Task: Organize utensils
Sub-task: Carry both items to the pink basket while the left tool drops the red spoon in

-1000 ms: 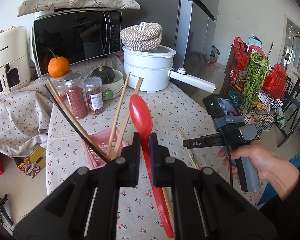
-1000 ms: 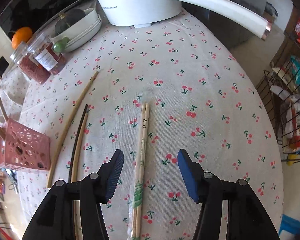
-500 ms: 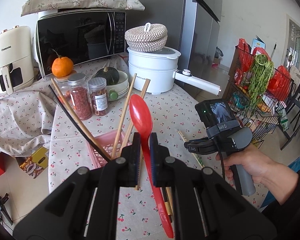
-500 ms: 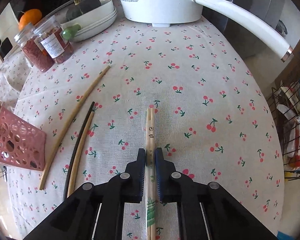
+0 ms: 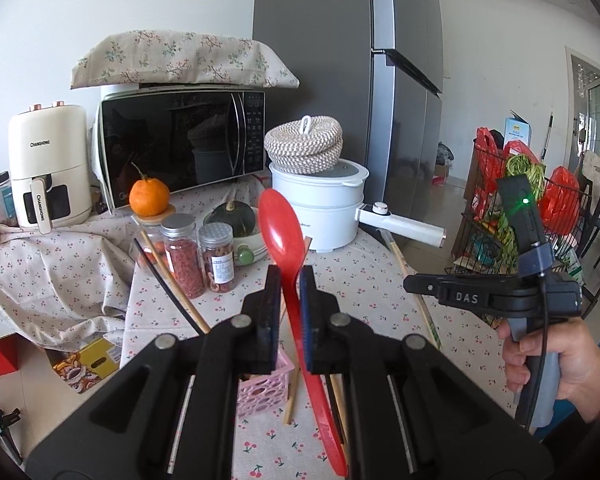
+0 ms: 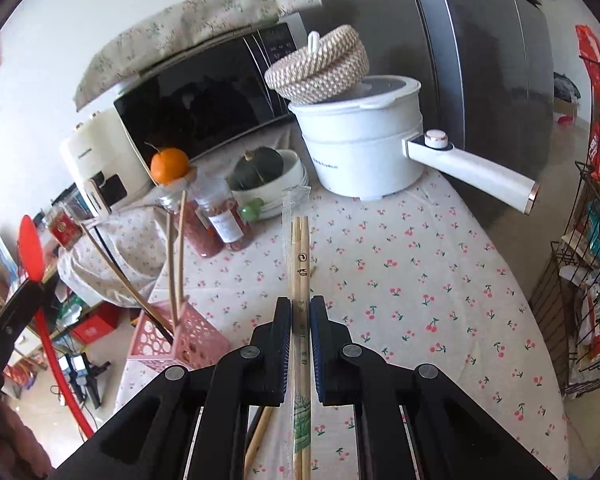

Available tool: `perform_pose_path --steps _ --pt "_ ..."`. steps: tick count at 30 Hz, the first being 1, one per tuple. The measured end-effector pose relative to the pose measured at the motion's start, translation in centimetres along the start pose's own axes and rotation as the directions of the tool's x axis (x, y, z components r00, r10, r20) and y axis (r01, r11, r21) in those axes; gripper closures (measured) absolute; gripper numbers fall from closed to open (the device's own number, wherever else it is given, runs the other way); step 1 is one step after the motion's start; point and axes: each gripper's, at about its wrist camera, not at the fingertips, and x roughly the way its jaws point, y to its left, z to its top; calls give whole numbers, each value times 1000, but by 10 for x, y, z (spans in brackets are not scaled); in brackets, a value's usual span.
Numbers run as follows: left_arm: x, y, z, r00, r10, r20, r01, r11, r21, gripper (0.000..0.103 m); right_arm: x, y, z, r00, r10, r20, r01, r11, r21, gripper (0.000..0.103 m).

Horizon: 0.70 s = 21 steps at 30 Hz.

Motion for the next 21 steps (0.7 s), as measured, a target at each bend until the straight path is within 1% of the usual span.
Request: perform_pose_path --steps 3,5,9,12,16,18,21 --pt "-3 6 4 998 22 55 -22 1000 -15 93 -20 6 3 998 32 52 -32 999 -4 93" --pt "-3 10 5 995 43 90 -41 999 -26 93 -26 9 3 996 47 73 -46 999 -15 93" --pt "2 18 4 986 93 142 -88 995 -40 93 -30 11 2 995 56 77 -55 998 -23 93" --pt "11 26 0 980 124 153 -115 991 -66 93 -28 11 1 996 60 72 -59 998 -21 93" --pt "26 42 -6 973 167 159 -143 978 -154 93 -22 12 0 996 67 65 -66 998 -18 93" --pt "32 46 -6 962 215 167 -186 967 -172 93 -20 12 1 996 69 64 -67 998 -20 93" --pt "40 46 -10 939 283 194 -255 954 -158 93 -19 13 1 995 70 66 -68 997 -17 93"
